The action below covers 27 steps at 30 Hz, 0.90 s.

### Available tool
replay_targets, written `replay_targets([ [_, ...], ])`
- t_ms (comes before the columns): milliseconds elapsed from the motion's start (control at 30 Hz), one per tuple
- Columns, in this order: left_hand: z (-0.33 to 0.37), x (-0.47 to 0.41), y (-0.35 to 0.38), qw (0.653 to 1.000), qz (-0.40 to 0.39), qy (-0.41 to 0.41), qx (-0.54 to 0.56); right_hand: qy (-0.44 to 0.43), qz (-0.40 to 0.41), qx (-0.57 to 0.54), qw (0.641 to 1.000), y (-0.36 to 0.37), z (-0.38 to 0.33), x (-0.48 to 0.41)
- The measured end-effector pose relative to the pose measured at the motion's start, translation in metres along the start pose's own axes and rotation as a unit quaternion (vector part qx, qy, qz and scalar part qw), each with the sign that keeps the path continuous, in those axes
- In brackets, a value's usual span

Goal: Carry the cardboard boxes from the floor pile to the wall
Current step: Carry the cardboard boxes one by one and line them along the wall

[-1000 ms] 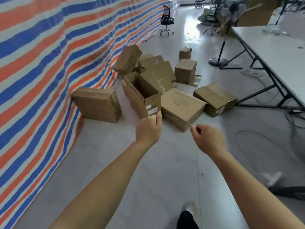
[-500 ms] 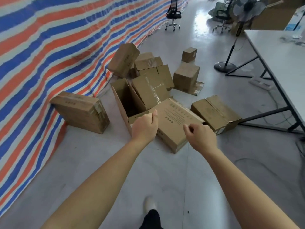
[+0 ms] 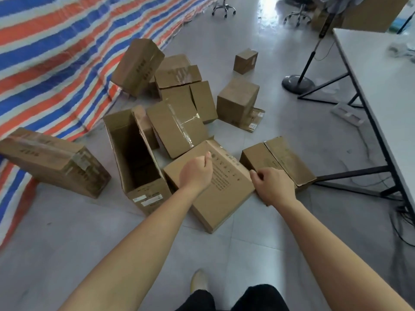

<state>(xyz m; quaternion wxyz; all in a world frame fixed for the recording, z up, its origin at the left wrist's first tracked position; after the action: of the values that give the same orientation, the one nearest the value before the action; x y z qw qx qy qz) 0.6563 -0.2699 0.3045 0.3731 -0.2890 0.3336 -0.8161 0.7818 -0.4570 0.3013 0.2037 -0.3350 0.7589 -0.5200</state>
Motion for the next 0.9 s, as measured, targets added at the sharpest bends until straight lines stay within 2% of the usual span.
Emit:
replay_targets([
  [100, 0.03, -0.043, 0.037, 1.0, -0.011, -0.008, -0.009, 0.019, -0.014, 0.0, 1.0, 0.008, 0.051, -0.053],
  [200, 0.042, -0.092, 0.087, 0.998, -0.012, -0.054, -0.002, 0.016, -0.067, -0.021, 0.997, 0.043, 0.101, -0.117],
  [500, -0.018, -0.187, 0.258, 0.963, -0.017, -0.262, 0.055, -0.039, -0.229, -0.022, 0.972, 0.195, 0.207, -0.241],
  [700, -0.119, -0.21, 0.39, 0.923, -0.063, -0.377, 0.051, 0.03, -0.307, -0.079, 0.948, 0.335, 0.298, -0.258],
  [833, -0.204, -0.219, 0.474, 0.879, -0.1, -0.456, 0.095, 0.13, -0.332, -0.176, 0.918, 0.431, 0.354, -0.253],
  [900, -0.234, -0.222, 0.508, 0.866, -0.121, -0.477, 0.088, 0.193, -0.319, -0.234, 0.898, 0.471, 0.381, -0.253],
])
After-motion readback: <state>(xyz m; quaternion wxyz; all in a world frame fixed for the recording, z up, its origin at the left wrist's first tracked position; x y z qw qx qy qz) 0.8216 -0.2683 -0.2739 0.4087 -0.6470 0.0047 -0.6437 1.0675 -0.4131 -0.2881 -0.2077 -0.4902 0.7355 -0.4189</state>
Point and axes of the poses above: each hand's wrist, its own x-axis away from the middle knuckle, its own y-axis out of the palm, z = x × y, the point moved 9 cm from there along -x, towards the middle knuckle, and after that the axes turned 13 degrees about -y, right-handed, at the moved point
